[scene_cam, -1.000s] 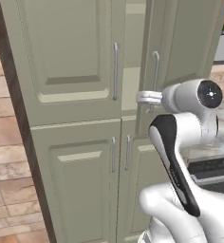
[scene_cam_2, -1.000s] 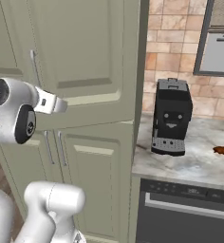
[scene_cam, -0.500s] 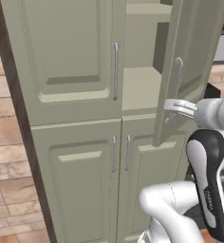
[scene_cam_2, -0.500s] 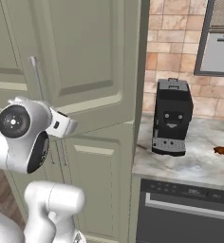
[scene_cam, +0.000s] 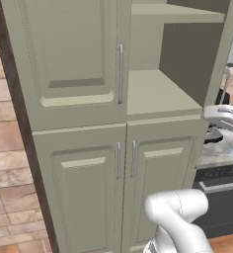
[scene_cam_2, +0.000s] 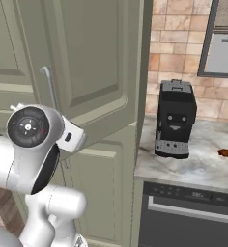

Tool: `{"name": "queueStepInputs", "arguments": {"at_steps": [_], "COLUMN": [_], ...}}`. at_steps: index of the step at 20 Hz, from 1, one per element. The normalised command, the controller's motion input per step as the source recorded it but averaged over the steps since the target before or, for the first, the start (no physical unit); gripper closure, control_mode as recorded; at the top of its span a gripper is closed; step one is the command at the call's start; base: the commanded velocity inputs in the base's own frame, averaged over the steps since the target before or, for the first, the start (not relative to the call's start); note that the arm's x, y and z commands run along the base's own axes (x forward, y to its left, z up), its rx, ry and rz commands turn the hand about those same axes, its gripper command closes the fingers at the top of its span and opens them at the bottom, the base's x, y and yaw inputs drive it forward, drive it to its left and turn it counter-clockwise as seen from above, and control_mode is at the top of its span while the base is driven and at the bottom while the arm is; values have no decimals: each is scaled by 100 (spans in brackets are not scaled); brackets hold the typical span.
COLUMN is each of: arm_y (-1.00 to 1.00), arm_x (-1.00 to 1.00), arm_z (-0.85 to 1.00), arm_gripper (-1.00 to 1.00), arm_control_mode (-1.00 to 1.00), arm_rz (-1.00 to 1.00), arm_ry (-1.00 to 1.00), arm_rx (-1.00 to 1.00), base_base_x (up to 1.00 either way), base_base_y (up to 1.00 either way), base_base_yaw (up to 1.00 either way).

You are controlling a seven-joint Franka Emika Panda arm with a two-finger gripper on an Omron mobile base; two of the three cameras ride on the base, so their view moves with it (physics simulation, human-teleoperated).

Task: Retrieve the tupperware from the cabinet, then place the raw meat into the tupperware to avoid contamination.

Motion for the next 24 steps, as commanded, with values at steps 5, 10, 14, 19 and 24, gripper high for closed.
{"name": "queueStepInputs", "arguments": {"at_steps": [5,10,14,19,24], "arm_y": [-1,-18,-31,11,44], "arm_x": [-21,-25,-42,-55,-42], "arm_z": [5,6,14,28,28], "arm_gripper": [-100,-100,-100,-100,-100], "arm_control_mode": [-100,-100,-100,-100,-100], "arm_rz": [1,1,1,-6,-7], "arm_ry": [-1,-5,-7,0,6], "arm_rx": [0,0,0,-5,-22], "base_base_x": [0,0,0,0,0], "base_base_y": [0,0,0,0,0], "base_base_yaw": [0,0,0,0,0]}}
